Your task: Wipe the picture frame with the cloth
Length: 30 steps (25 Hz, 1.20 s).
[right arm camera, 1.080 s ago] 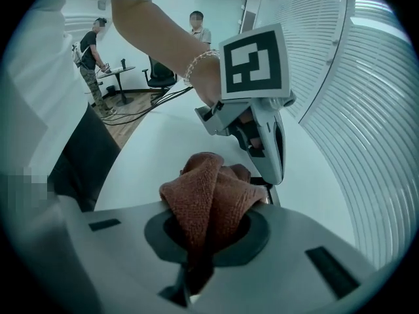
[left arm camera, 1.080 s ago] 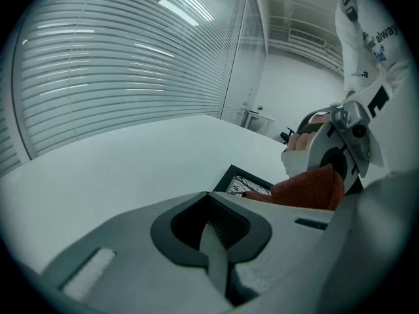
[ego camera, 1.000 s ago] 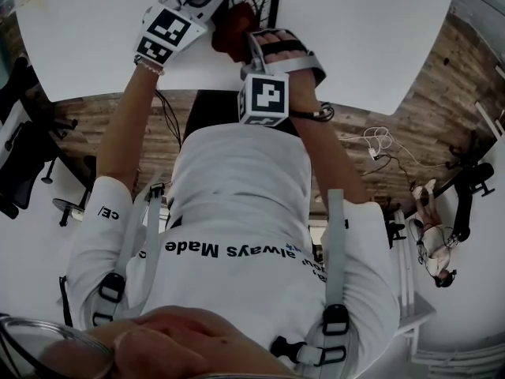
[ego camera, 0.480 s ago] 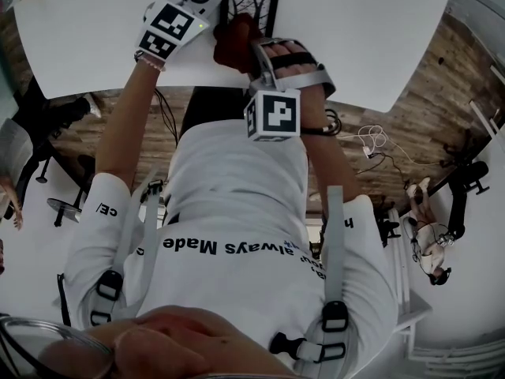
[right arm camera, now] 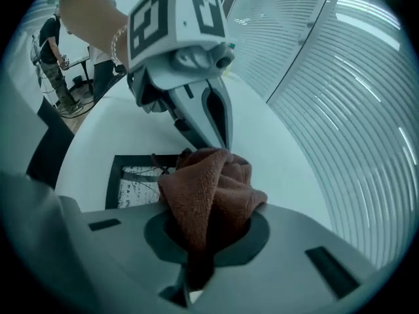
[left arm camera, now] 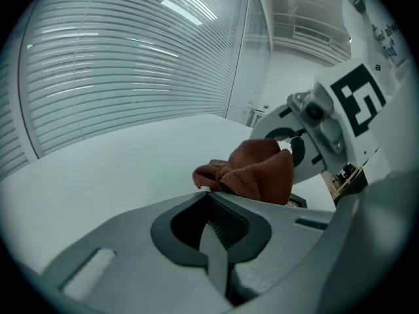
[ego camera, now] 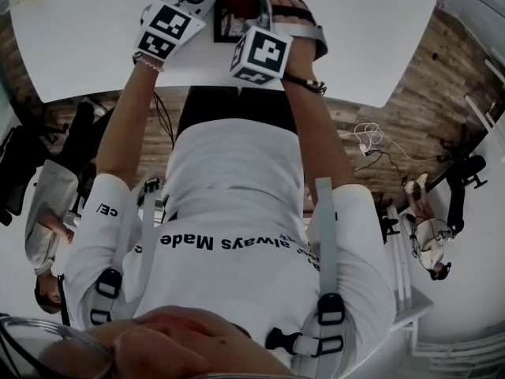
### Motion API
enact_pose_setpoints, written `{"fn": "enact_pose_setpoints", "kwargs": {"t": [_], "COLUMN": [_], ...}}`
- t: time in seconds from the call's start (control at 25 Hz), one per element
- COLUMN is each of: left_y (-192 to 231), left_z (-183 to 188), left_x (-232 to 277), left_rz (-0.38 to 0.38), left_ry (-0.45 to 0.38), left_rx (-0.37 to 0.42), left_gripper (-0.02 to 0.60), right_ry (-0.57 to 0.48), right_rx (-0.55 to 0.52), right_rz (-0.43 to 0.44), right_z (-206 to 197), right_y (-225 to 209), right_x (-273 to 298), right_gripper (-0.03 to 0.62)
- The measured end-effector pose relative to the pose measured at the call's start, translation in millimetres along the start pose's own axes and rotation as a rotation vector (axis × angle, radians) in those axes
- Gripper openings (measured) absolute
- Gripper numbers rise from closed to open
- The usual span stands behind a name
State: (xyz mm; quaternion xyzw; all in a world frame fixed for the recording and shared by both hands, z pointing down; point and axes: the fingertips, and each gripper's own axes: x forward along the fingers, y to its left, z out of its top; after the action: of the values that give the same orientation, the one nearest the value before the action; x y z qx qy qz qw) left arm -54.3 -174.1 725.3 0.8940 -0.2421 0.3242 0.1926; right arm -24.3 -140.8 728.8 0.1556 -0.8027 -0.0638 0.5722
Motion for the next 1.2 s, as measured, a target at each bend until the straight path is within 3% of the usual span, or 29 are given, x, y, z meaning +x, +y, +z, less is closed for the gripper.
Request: {"fn": "enact_pose_setpoints", "kwargs": {"t": [0.4,1.2], "left_y": [-2.7,0.6], "left_z": [2.1,-1.0], "left_x": [0.1,-2.9], "left_rz": [0.018,0.064], "left_ry": [-0.011,0.008], "left_rx": [-0.002,0.023], "left_gripper": [0.003,0.003], "right_ry": [0.013,0.002], "right_rx": [0.018,-0.021], "right_rz": [0.028,0.185], "right_z": [-2.2,-6.8], "right_y": [9.5,89.1], "right_x": [1.3,-33.7], "right_gripper": [0.020,0.020]}}
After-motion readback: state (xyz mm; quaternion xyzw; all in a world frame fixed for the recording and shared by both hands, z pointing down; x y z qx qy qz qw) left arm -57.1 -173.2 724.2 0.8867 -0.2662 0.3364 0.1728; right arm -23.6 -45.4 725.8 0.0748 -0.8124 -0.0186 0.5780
